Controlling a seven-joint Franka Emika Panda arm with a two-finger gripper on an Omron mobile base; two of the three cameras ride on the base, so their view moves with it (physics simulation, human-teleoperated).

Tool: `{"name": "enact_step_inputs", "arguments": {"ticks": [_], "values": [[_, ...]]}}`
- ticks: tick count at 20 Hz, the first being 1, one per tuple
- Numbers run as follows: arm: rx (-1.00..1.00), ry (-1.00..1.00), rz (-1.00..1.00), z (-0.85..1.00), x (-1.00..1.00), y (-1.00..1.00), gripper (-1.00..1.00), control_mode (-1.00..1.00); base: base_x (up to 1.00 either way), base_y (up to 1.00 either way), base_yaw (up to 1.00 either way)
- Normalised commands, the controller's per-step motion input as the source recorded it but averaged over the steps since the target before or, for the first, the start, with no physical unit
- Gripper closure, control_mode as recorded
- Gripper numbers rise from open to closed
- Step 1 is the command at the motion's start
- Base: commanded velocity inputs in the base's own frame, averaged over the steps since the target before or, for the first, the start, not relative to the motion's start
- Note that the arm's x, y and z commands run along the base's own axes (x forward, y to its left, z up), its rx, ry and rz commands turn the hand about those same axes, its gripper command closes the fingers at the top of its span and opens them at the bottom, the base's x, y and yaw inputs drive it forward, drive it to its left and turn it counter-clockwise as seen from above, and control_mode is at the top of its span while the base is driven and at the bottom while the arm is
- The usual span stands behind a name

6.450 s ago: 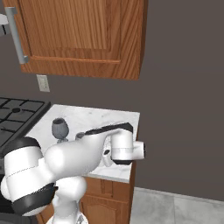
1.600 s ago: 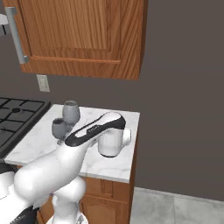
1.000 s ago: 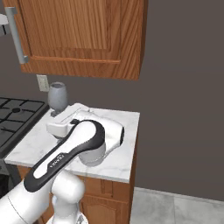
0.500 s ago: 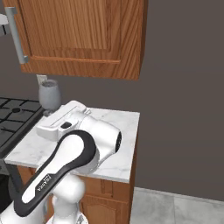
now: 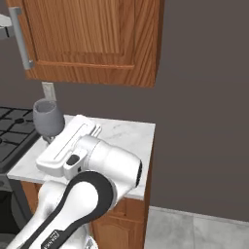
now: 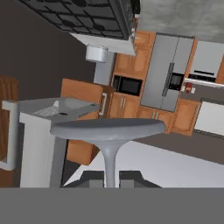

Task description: Retrieve the wine glasses from the counter and place one next to each plate.

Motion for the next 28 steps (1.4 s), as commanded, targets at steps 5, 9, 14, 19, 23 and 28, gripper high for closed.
{"name": "enact_step_inputs", "arguments": {"ticks": [5, 9, 14, 19, 23, 28], "values": [[0.00, 0.00, 0.00, 0.00, 0.00, 0.00, 1.00, 1.00, -0.12, -0.32, -0.10], [0.00, 0.00, 0.00, 0.00, 0.00, 0.00, 1.00, 1.00, -0.32, -0.36, -0.57], [0.00, 0.00, 0.00, 0.00, 0.00, 0.00, 1.00, 1.00, -0.02, 0.00, -0.98], [0.00, 0.00, 0.00, 0.00, 0.00, 0.00, 1.00, 1.00, 0.00, 0.00, -1.00], [0.00, 0.00, 0.00, 0.00, 0.00, 0.00, 1.00, 1.00, 0.00, 0.00, -1.00], [0.00, 0.00, 0.00, 0.00, 0.00, 0.00, 1.00, 1.00, 0.00, 0.00, -1.00]]}}
